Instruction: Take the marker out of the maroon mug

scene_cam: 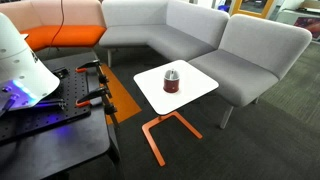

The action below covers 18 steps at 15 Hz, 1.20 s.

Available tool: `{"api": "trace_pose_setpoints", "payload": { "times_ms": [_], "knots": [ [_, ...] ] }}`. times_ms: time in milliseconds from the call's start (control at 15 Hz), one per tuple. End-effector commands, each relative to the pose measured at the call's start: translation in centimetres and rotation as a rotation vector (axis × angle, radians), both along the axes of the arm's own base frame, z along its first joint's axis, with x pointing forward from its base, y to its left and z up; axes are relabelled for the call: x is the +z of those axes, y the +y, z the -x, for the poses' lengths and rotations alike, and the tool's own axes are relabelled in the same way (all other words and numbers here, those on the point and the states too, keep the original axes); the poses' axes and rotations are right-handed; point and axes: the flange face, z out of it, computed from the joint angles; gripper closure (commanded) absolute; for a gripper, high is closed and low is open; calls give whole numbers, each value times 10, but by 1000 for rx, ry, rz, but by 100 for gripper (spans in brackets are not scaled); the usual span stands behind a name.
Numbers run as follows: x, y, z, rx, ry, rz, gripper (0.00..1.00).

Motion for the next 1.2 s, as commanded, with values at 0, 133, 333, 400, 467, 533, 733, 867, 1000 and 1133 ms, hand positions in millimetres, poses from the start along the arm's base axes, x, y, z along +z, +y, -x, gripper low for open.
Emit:
{"api": "trace_pose_setpoints", "payload": {
  "times_ms": [0,133,333,400,467,533,733,867,1000,1133],
  "knots": [
    [0,0,0,0,1,0,0],
    [0,0,0,0,1,0,0],
    [0,0,0,0,1,0,0],
    [-6,1,-8,75,13,-23,0],
    [-15,6,-15,157,19,-49,0],
    [-25,10,-21,208,23,-62,0],
    [-74,28,-45,365,35,-128,0],
    [-114,37,-59,475,30,-162,0],
    [-161,42,-73,588,38,-196,0],
    [-208,43,-87,678,86,-233,0]
  ]
}}
